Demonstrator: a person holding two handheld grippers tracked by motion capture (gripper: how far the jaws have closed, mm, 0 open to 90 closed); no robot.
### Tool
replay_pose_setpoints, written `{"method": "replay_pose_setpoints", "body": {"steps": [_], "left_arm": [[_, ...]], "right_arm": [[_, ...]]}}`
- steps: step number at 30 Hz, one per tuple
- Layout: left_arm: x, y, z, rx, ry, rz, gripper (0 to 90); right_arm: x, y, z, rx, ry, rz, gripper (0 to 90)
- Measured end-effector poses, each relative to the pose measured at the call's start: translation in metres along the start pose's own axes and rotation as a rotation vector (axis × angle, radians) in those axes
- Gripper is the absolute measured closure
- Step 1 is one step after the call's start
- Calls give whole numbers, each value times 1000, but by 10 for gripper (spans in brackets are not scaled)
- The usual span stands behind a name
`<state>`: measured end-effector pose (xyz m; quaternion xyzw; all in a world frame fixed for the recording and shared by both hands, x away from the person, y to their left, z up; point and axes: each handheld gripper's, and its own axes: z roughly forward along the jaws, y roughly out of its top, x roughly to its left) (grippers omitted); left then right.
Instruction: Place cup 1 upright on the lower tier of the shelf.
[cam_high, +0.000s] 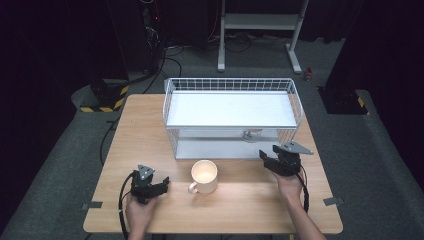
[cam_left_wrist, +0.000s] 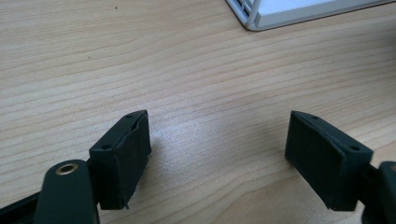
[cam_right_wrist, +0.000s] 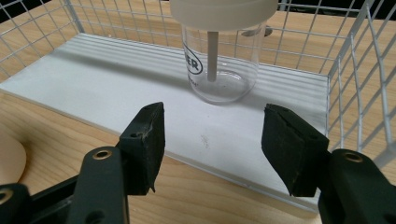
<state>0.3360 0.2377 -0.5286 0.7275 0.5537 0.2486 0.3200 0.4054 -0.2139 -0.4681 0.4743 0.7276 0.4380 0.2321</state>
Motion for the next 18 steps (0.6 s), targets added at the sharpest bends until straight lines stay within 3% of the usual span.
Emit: {"method": "replay_pose_setpoints", "body": {"steps": [18], "left_arm": [[0,0,0,0,0,1,225]], "right_arm": [[-9,-10,-14,-16,6,27,391]]}}
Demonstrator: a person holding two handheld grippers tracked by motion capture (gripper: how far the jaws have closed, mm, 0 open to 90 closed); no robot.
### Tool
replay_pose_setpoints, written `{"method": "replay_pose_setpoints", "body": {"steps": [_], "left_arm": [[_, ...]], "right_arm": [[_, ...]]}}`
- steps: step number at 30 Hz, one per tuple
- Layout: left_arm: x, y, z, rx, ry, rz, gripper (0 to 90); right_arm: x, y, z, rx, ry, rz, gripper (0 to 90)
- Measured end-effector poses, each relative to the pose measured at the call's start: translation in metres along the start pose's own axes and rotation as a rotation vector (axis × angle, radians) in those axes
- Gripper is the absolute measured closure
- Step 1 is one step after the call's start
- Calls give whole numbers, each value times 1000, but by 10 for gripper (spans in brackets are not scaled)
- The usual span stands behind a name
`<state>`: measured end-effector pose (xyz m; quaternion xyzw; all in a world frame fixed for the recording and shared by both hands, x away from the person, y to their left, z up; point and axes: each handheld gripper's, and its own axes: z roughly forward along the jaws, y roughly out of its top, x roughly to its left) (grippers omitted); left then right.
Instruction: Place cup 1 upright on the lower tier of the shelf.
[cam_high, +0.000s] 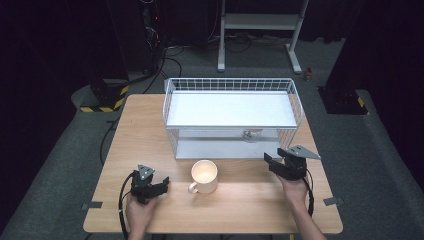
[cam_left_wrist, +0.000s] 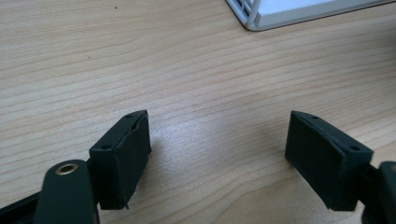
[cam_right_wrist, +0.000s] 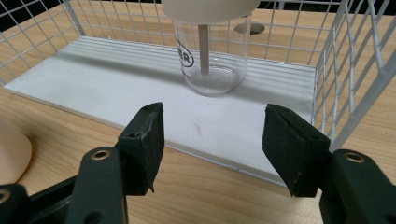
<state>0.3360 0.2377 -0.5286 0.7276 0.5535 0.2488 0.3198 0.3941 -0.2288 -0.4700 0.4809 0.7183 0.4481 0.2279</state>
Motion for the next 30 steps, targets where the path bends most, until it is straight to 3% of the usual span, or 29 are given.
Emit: {"method": "replay_pose_setpoints", "body": {"steps": [30], "left_arm": [[0,0,0,0,0,0,225]], "right_arm": [[-9,-12,-21,-17,12,19,376]]}}
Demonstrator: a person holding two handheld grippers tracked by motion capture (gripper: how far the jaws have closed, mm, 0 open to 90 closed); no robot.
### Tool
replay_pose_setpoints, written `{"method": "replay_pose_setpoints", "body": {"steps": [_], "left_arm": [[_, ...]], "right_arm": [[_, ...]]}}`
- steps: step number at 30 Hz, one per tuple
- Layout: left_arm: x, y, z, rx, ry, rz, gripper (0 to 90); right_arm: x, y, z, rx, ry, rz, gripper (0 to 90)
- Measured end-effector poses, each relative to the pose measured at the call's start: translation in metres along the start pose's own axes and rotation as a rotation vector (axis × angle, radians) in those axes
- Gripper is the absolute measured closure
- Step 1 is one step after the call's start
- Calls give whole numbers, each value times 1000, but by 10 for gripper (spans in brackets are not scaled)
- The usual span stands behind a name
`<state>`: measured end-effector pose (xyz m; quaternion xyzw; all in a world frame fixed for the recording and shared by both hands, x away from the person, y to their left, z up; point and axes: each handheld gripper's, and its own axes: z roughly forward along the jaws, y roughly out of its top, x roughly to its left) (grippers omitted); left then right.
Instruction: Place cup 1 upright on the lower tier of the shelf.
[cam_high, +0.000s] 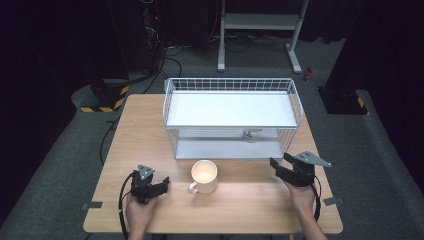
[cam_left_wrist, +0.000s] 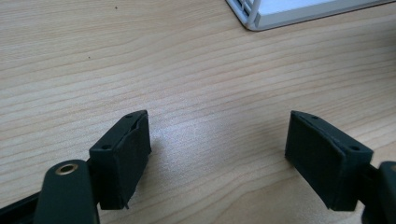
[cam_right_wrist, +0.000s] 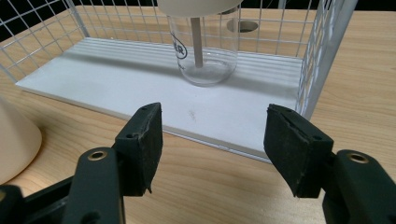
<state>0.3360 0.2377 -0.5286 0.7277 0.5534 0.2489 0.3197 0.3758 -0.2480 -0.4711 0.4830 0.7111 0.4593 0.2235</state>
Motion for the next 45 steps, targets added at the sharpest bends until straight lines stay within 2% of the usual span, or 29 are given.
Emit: {"method": "replay_pose_setpoints", "body": {"steps": [33,45], "left_arm": [[0,0,0,0,1,-2,225],[0,0,0,-1,3,-3,225]], "right_arm": [[-16,-33,-8,42,-37,50,374],[-21,-44,-7,99,-76,7,370]]}}
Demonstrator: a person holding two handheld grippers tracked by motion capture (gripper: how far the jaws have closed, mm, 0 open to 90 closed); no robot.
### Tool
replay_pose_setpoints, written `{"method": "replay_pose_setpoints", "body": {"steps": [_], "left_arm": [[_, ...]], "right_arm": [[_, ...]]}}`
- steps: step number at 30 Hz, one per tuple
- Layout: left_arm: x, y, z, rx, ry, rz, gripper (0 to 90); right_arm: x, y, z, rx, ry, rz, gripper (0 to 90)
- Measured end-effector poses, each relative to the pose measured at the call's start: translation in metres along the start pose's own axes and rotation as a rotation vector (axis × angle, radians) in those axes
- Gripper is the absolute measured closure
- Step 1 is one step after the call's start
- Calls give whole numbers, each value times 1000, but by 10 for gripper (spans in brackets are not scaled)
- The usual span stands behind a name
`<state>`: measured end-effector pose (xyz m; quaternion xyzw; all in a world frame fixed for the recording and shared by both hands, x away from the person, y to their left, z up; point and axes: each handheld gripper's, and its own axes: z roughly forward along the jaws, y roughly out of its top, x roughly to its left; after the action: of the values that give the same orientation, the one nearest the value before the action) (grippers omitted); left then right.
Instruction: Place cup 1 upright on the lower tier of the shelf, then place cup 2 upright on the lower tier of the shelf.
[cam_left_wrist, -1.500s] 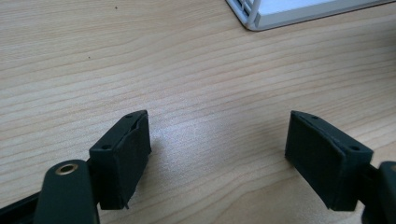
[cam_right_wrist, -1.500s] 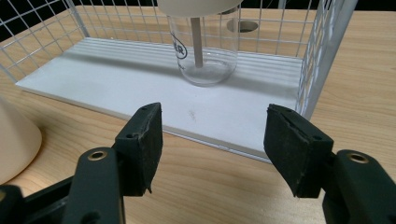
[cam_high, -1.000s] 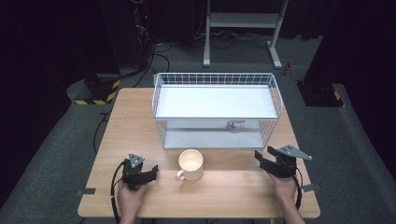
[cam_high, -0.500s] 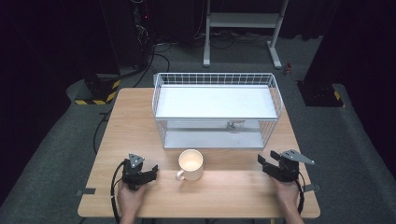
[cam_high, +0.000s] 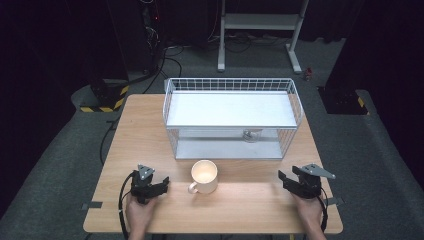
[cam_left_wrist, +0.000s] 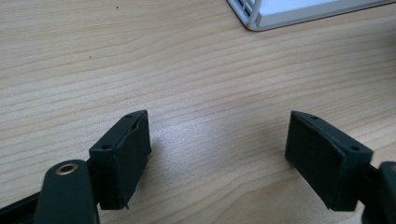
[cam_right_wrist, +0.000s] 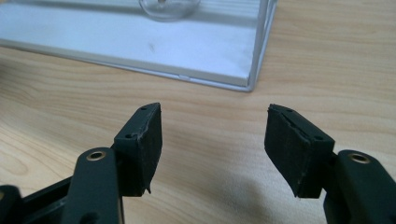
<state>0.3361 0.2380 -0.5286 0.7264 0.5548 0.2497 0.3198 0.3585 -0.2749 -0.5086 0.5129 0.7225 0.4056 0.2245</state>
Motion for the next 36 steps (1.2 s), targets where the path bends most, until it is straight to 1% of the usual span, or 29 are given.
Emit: {"method": "replay_pose_setpoints", "body": {"steps": [3,5,9,13,15,17,21,25,26,27,28,29,31,34,35,36], "left_arm": [[0,0,0,0,0,0,225],[0,0,0,1,0,1,225],[0,0,0,0,1,-1,225],[0,0,0,0,1,-3,224],[0,0,0,0,1,-3,224],[0,0,0,0,2,-3,224],[0,0,0,-2,4,-5,225],[0,0,0,-3,4,-6,225],[0,0,0,-1,5,-3,225],[-1,-1,0,-5,5,-9,225],[0,0,0,-3,4,-9,226],[0,0,0,-2,4,-8,225],[0,0,0,-1,2,-8,224],[1,0,0,6,-6,-5,201],[0,0,1,17,5,-14,169],[-1,1,2,17,9,-20,135]], "right_arm": [[-1,-3,1,21,-14,9,366],[-2,-4,1,28,-19,5,364],[-3,-8,3,60,-36,-21,359],[-4,-10,2,68,-45,-12,357],[-4,-11,2,78,-49,-16,352],[-4,-12,3,85,-53,-35,347],[-5,-13,3,97,-53,-42,338],[-6,-13,3,107,-45,-35,322],[-6,-14,3,110,-53,-39,316],[-6,-14,3,119,-62,-45,302],[-6,-14,4,142,-58,-50,273],[-6,-13,5,148,-54,-68,258],[-4,-14,5,157,-59,-89,245],[-4,-14,5,159,-56,-92,239],[-4,-14,5,159,-55,-92,239],[-4,-14,5,159,-55,-91,239]]}}
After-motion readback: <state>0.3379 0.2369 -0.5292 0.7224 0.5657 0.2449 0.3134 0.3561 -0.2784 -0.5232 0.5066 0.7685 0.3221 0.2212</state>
